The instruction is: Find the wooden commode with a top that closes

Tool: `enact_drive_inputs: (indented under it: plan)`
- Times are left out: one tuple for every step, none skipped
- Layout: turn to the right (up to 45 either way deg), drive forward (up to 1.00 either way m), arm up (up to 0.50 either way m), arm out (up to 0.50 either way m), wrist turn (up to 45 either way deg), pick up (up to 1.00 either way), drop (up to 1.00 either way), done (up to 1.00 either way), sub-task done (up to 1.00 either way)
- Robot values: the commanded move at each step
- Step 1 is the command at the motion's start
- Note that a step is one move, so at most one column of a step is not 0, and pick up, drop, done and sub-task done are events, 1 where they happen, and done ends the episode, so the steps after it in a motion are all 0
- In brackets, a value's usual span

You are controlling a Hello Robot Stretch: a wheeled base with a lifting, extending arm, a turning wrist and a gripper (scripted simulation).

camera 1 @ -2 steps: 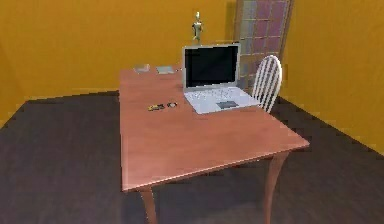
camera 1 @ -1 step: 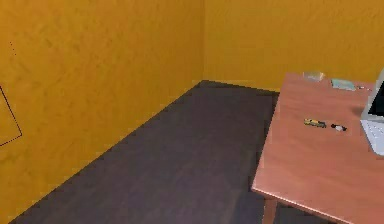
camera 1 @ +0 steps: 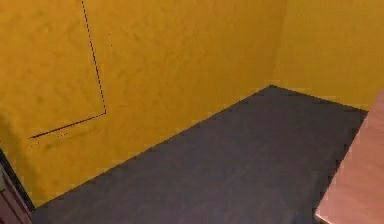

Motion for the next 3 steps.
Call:
enact_drive_inputs:
  plan:
    - [0.0,0.80,0.00,0.00,0.0,0.00,0.00,0.00,0.00]
    - [45.0,0.00,0.00,0.00,0.0,0.00,0.00,0.00,0.00]
    - [3.0,0.00,0.00,0.00,0.0,0.00,0.00,0.00,0.00]
